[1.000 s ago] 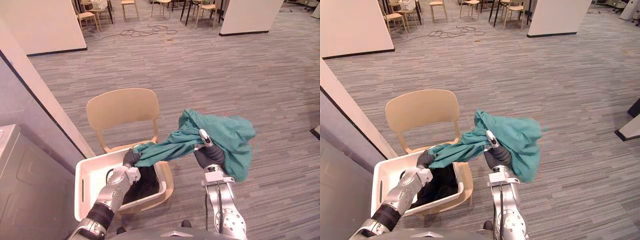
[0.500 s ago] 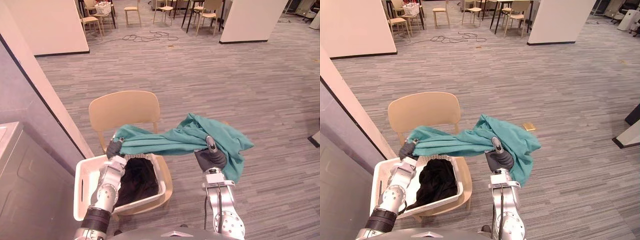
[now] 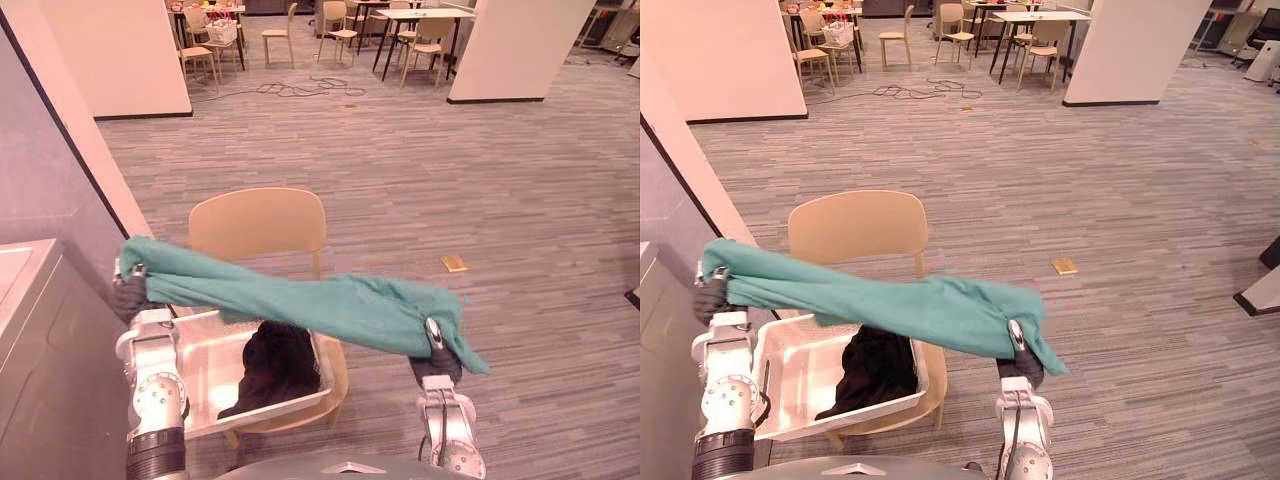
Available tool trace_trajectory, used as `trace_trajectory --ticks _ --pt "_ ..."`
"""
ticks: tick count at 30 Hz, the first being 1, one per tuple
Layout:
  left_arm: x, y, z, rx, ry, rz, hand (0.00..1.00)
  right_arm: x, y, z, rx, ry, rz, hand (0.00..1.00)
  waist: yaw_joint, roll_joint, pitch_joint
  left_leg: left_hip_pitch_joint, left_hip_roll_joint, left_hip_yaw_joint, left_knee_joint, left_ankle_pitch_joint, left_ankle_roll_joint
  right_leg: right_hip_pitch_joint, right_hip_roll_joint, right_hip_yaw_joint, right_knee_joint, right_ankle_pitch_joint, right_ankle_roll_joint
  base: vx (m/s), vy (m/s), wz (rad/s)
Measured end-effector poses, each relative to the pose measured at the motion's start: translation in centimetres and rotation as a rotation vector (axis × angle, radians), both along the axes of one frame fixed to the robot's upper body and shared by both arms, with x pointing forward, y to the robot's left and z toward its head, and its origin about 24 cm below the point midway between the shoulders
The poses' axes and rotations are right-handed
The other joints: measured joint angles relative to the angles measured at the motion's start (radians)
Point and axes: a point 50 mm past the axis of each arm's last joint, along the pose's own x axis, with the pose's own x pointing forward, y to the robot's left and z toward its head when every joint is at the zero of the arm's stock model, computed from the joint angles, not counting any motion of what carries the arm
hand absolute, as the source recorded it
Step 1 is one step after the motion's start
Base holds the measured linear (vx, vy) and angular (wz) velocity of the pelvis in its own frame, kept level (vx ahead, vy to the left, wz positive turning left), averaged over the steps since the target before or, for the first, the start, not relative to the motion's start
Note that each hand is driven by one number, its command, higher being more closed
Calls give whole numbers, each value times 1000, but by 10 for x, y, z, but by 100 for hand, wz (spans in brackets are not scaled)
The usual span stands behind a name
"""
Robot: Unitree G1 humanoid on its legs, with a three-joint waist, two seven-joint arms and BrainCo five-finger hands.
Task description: Pick up the laundry basket with both hands and put the clothes into the washing machine.
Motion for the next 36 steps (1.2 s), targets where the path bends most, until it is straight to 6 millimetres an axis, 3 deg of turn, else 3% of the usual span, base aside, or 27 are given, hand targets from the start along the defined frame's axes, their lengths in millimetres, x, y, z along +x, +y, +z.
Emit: trace_trajectory --ticks 5,9,14,21,26,32,36 --pt "-18 18 10 14 -43 118 100 -17 -19 -18 1 97 -96 0 1 5 4 8 -1 -13 0 3 5 19 -1 -13 -1 -2 -3 11 -1 7" --pt "-32 25 11 18 -50 176 100 -24 -18 -28 22 143 -115 0 6 19 10 24 -1 -15 0 -3 0 33 -2 -19 1 -10 0 -6 1 3" --pt "-51 35 27 53 -119 266 100 -25 -18 -29 28 146 -123 0 11 25 12 32 0 -17 0 -7 5 51 -5 -38 1 -16 1 -12 2 8" --pt "-79 52 55 155 -207 397 100 -32 -26 -29 20 155 -166 0 28 28 11 33 1 -16 0 -10 6 61 -7 -45 3 -20 3 -5 1 1" --pt "-121 76 89 313 -288 635 100 -55 -47 -38 5 212 -291 0 31 34 6 34 5 -19 0 -13 3 66 -7 -59 7 -28 2 16 -5 3" --pt "-145 95 121 517 -310 786 100 -66 -50 -49 20 263 -316 0 56 40 0 33 6 -25 0 -16 1 67 -7 -66 12 -36 2 6 -2 2" --pt "-157 100 124 546 -300 862 100 -78 -52 -60 20 339 -322 0 67 40 0 32 3 -40 0 -16 3 77 -10 -79 15 -40 0 8 2 9"
